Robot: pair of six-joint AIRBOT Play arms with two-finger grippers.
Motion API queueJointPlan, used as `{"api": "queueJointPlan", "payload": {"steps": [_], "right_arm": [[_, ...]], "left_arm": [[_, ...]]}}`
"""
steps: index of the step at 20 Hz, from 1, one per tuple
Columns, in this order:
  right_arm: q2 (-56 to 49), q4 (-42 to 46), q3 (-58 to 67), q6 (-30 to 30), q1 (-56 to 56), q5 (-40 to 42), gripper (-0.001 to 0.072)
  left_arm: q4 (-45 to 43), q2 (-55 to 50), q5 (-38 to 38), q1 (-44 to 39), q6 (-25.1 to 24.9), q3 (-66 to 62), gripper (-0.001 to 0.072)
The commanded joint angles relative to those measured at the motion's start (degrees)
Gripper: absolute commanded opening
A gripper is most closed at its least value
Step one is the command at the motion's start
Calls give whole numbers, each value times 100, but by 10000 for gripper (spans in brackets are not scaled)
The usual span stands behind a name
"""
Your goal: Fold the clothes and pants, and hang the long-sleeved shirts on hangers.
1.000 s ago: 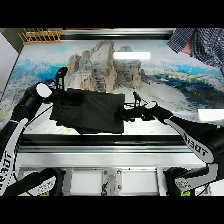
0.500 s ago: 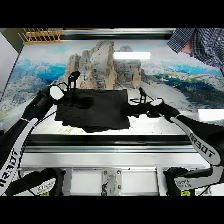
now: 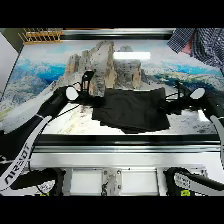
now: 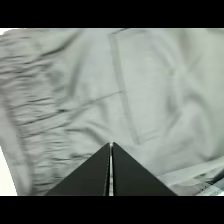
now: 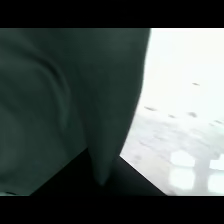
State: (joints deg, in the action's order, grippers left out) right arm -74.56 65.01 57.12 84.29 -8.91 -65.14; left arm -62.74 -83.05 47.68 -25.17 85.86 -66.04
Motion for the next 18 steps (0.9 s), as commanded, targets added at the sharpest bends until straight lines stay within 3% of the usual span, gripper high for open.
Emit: {"api": "queueJointPlan", "payload": {"steps": [1, 8, 14, 18], "right_arm": [[286, 809, 584, 282, -203, -951, 22], [299, 811, 1510, 367, 271, -1620, 22], [299, 848, 1650, 481, 881, -1510, 22], [299, 898, 1650, 686, 911, -1316, 22]], "left_arm": [[168, -828, -42, -562, 2, -758, 4], [455, -2457, 42, -1563, -35, -2441, 4], [903, -3414, 361, -2065, -35, -3718, 4], [1038, -3585, 358, -2256, -33, -3786, 3]]}}
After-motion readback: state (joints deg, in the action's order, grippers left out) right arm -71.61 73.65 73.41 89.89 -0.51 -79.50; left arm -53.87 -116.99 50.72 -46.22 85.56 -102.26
